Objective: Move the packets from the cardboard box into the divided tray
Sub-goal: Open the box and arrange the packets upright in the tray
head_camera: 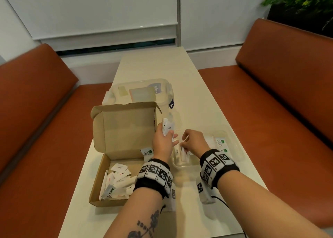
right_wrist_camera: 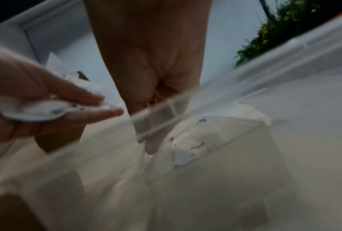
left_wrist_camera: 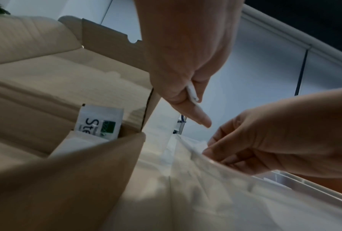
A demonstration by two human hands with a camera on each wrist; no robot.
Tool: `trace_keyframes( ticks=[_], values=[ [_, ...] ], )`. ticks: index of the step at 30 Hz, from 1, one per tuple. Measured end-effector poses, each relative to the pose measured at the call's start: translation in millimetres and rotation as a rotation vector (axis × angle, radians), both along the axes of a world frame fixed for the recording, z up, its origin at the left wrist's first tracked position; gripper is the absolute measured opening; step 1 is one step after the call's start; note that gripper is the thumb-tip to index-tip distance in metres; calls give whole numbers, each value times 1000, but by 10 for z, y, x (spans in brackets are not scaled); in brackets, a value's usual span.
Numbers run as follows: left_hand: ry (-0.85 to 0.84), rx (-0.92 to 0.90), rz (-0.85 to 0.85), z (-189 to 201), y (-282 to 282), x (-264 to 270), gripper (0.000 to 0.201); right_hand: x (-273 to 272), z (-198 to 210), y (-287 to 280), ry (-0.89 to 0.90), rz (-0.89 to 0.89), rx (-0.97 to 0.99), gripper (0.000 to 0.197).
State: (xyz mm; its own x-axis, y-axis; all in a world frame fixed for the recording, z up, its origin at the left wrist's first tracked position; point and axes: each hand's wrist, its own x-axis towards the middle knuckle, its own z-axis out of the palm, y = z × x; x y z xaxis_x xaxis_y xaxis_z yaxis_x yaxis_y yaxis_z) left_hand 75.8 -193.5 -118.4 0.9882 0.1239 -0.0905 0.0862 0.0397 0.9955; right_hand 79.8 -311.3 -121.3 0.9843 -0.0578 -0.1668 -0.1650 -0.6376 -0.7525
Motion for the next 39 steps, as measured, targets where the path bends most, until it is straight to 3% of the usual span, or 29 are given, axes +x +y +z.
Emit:
trace_keyframes(
  ticks=[10, 14, 19, 22, 27, 30, 33, 39],
  values=[
    [14, -55, -39, -11, 7, 34, 31, 45, -37, -6, -127, 178, -336, 17],
    [40, -98, -83, 37, -14, 33, 26, 2, -9, -74, -54, 275, -539, 28],
    [74, -85, -104, 63, -57, -2, 26, -40, -11, -54, -31, 307, -597, 32],
    [123, -151, -119, 48, -42, -30, 30, -55, -27, -80, -6, 280, -500, 33],
    [165, -263, -199, 42, 12, -78, 32, -34, 90, -134, -211, -58, 50, 16],
    [171, -290, -250, 44, 27, -99, 29, -40, 242, -141, -214, -39, 319, 14],
    [164, -287, -284, 48, 38, -117, 27, -49, 315, -167, -138, 66, 402, 17],
    [175, -281, -326, 61, 5, -133, 17, -40, 270, -309, -120, -35, 486, 8]
  ],
)
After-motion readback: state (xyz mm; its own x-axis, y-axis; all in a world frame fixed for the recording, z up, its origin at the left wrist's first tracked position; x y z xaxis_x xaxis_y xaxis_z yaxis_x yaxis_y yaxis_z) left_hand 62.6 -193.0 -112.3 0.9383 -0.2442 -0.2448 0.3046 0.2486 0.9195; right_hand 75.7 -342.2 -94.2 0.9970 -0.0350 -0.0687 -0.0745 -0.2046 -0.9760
